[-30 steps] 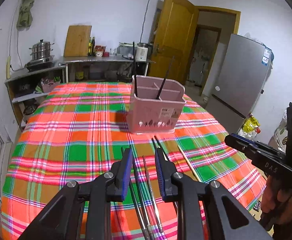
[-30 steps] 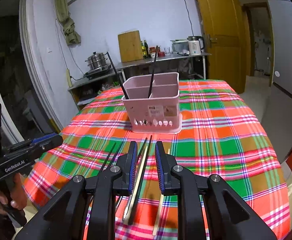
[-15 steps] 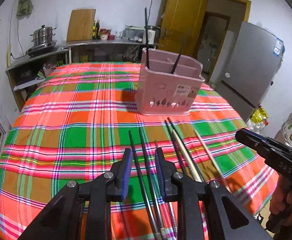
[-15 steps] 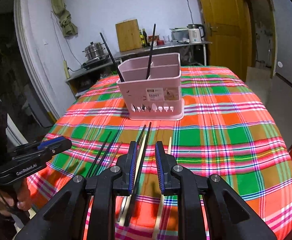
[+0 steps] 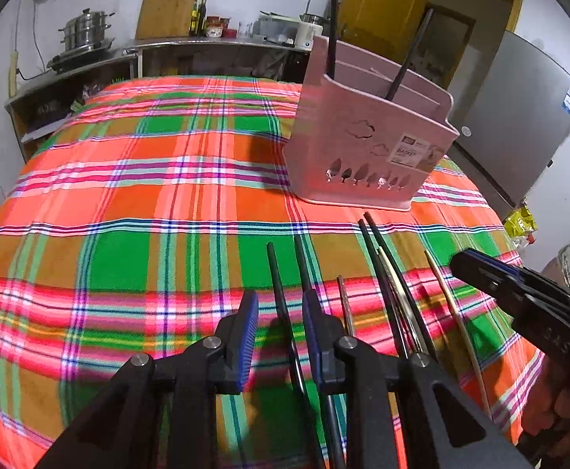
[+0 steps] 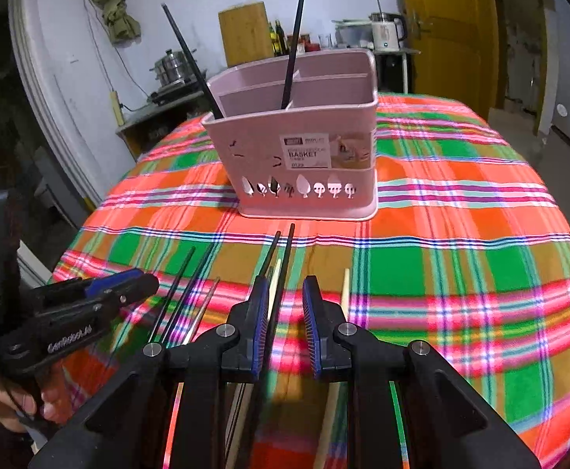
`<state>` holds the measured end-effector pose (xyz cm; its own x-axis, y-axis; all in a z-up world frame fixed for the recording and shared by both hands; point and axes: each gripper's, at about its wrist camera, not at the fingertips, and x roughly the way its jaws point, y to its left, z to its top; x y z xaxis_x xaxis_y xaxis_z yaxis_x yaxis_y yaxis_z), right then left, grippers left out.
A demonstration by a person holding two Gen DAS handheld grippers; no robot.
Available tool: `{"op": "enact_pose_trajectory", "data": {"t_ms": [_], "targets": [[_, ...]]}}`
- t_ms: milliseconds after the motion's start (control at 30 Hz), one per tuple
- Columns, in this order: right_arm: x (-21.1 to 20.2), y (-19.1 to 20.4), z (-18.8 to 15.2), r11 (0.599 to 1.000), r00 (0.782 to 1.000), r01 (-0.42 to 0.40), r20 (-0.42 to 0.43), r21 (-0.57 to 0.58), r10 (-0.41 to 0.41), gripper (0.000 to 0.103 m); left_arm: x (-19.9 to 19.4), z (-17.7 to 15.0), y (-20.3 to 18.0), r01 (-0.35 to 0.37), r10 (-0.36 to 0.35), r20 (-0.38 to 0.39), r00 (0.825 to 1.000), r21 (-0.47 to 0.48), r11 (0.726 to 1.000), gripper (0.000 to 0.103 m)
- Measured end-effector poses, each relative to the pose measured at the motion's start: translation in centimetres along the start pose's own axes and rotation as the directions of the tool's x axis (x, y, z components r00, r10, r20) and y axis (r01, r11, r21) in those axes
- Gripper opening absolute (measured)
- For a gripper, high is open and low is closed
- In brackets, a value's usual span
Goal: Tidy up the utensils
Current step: 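Close the left tool on a black chopstick while the right tool grasps another chopstick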
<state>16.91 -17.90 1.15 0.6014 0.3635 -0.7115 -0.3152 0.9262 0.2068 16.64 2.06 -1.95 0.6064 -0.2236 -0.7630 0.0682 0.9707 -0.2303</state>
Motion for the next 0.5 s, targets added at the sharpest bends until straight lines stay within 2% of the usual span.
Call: {"op": "enact_pose_trajectory", "data": {"t_ms": [133,267,500], "targets": [[2.7,0.2,1.3,1.000,0.999,-0.003,-0.039,-0.004,0.003,0.018,1.1,0.2,0.3,0.001,-0.001,-0.020,1.000,-0.008,1.000,0.023],[4.9,0.1,2.1,1.000,0.997,0.007,-0.078,-0.002,-0.007,0.014,2.1,0.2,0.6,0.007,-0.008,-0.037,0.999,-0.018,1.000,0.023],[7.7,-0.3,2.2,1.000,0.992,0.012,-0.129,0.004,-0.011,0.010,2.7,0.4,0.5,0.000,-0.001,-0.026,1.000,-0.005,1.000,0.023]]}}
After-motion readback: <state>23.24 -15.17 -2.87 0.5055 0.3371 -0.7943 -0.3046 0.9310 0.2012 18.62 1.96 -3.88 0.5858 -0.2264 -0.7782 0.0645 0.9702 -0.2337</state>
